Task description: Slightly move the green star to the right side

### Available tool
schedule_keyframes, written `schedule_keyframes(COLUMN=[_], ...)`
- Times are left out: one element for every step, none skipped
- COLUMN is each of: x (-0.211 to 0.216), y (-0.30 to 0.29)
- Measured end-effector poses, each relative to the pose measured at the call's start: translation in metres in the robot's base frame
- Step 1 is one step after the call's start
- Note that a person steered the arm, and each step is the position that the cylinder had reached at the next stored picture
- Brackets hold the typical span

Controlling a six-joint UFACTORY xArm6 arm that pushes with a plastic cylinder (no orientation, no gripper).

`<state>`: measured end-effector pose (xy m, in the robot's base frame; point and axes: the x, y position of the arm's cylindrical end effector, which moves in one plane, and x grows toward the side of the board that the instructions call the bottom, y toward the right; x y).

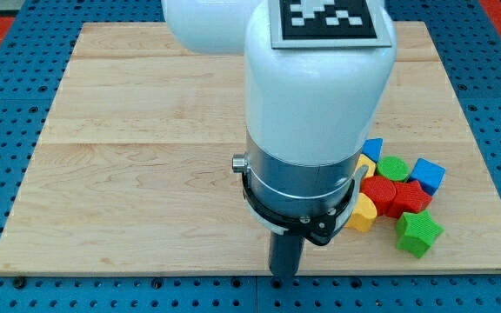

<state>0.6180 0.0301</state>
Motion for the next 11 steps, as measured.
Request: schedule_keyframes(x=[0.000,-0.006,-0.031,-0.022,0.000,0.000,0.000,0.000,0.000,0.000,-0.001], y=[0.000,-0.006,-0.029,-0.033,-0.017,0.035,0.051,0.072,0.125,0.174,0.202])
